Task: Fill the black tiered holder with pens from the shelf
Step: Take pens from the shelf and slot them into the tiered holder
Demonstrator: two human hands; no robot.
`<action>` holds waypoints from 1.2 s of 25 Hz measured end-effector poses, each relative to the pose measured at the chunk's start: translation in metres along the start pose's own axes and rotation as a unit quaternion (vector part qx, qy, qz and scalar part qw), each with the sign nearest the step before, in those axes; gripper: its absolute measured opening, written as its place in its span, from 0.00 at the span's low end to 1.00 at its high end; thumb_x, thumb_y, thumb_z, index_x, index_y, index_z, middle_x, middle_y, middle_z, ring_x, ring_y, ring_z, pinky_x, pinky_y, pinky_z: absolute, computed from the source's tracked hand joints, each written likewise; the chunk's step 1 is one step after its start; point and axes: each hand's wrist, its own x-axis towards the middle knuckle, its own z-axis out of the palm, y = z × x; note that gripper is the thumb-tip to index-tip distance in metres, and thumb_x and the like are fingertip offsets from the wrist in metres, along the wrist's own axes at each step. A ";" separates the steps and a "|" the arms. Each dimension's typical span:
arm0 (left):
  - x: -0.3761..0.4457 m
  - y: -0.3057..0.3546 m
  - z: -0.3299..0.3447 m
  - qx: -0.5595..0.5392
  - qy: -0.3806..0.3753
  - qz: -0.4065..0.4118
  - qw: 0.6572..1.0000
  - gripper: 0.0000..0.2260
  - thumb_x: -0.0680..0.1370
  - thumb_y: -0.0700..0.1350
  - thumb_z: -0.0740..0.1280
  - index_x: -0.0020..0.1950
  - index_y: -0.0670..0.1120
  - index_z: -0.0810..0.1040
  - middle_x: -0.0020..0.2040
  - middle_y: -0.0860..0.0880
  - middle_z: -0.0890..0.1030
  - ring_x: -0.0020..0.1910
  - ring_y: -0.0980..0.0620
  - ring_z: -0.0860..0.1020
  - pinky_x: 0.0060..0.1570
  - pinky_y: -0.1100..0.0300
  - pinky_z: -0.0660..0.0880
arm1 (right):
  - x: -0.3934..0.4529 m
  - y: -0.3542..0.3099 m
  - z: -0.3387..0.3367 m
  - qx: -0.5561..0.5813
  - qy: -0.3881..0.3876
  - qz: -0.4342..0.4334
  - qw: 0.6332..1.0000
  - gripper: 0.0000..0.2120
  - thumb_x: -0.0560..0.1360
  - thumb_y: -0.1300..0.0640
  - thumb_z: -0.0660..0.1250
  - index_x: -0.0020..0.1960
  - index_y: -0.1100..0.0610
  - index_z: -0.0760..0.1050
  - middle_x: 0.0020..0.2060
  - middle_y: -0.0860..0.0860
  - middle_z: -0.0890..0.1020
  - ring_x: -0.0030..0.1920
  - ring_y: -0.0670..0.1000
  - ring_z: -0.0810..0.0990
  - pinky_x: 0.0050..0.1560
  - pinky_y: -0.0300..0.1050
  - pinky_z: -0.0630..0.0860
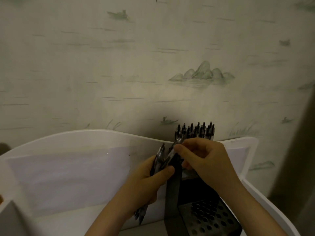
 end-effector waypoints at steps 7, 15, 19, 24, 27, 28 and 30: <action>0.002 0.003 0.011 0.009 0.023 -0.014 1.000 0.11 0.78 0.45 0.67 0.36 0.55 0.77 0.25 0.51 0.65 0.20 0.54 0.61 0.20 0.66 0.60 | 0.013 -0.009 -0.019 0.182 0.047 0.070 0.980 0.05 0.72 0.58 0.72 0.43 0.59 0.84 0.37 0.55 0.86 0.37 0.54 0.86 0.39 0.41 0.82; 0.003 -0.001 0.004 0.009 0.045 -0.010 0.999 0.12 0.78 0.46 0.66 0.36 0.48 0.70 0.27 0.49 0.64 0.21 0.54 0.59 0.21 0.65 0.58 | 0.026 -0.008 -0.037 -0.132 0.134 -0.110 0.976 0.04 0.72 0.53 0.73 0.46 0.52 0.83 0.33 0.40 0.83 0.36 0.40 0.82 0.40 0.28 0.76; 0.004 -0.002 0.002 0.014 0.044 0.000 0.999 0.12 0.78 0.46 0.66 0.35 0.49 0.70 0.27 0.48 0.63 0.21 0.54 0.59 0.21 0.65 0.59 | 0.031 -0.003 -0.031 -0.188 0.126 -0.148 0.963 0.05 0.73 0.54 0.73 0.47 0.55 0.83 0.34 0.41 0.81 0.39 0.36 0.81 0.40 0.22 0.72; 0.004 -0.002 -0.001 0.017 0.050 0.006 0.999 0.15 0.78 0.46 0.67 0.32 0.52 0.71 0.27 0.49 0.64 0.21 0.54 0.60 0.21 0.64 0.60 | 0.037 0.006 -0.028 -0.213 0.104 -0.148 0.960 0.06 0.73 0.53 0.74 0.46 0.55 0.83 0.33 0.40 0.80 0.39 0.36 0.80 0.39 0.22 0.71; 0.004 -0.002 0.000 0.015 0.051 0.005 0.999 0.16 0.78 0.46 0.66 0.31 0.53 0.71 0.27 0.50 0.65 0.21 0.54 0.60 0.20 0.64 0.60 | 0.035 0.020 -0.022 -0.217 0.080 -0.112 0.966 0.07 0.71 0.52 0.75 0.45 0.55 0.83 0.32 0.39 0.79 0.37 0.35 0.79 0.38 0.21 0.71; 0.003 -0.001 0.001 0.015 0.051 0.004 0.999 0.16 0.78 0.46 0.66 0.31 0.53 0.71 0.27 0.50 0.64 0.21 0.54 0.60 0.20 0.64 0.60 | 0.034 0.024 -0.021 -0.210 0.074 -0.097 0.970 0.08 0.70 0.51 0.76 0.45 0.55 0.83 0.32 0.38 0.79 0.37 0.34 0.79 0.37 0.22 0.71; 0.003 -0.001 0.002 0.016 0.052 0.002 0.999 0.15 0.78 0.46 0.66 0.32 0.52 0.71 0.27 0.50 0.64 0.21 0.54 0.60 0.20 0.64 0.59 | 0.032 0.031 -0.022 -0.187 0.073 -0.074 0.977 0.09 0.69 0.51 0.77 0.45 0.53 0.83 0.33 0.39 0.81 0.37 0.34 0.80 0.38 0.24 0.73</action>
